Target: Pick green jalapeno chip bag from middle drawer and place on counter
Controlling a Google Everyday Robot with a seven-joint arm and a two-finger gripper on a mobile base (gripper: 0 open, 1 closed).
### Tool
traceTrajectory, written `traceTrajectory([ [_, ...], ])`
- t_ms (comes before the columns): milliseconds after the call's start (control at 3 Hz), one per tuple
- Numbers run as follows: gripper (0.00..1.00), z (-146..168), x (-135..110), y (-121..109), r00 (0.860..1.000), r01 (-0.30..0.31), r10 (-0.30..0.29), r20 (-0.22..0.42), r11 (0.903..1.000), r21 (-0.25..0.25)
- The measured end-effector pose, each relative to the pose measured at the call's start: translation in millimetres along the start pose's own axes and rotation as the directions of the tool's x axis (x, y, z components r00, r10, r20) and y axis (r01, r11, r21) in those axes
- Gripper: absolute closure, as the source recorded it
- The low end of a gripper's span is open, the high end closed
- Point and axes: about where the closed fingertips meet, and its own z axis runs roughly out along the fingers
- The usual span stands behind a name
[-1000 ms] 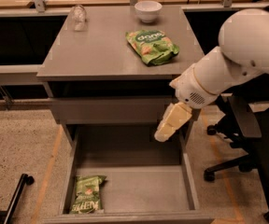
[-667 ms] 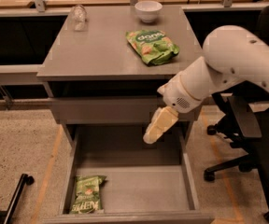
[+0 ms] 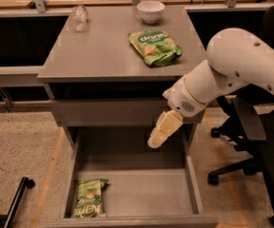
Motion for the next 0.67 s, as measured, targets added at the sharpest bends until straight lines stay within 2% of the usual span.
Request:
traceTrajectory([
  [333, 0.0, 19.0, -0.2, 9.6, 0.999, -0.027, 0.029, 0.044, 0.9991, -0.034],
  [667, 0.0, 57.8, -1.3, 19.0, 0.997, -0.041, 0.046, 0.064, 0.9958, -0.082],
])
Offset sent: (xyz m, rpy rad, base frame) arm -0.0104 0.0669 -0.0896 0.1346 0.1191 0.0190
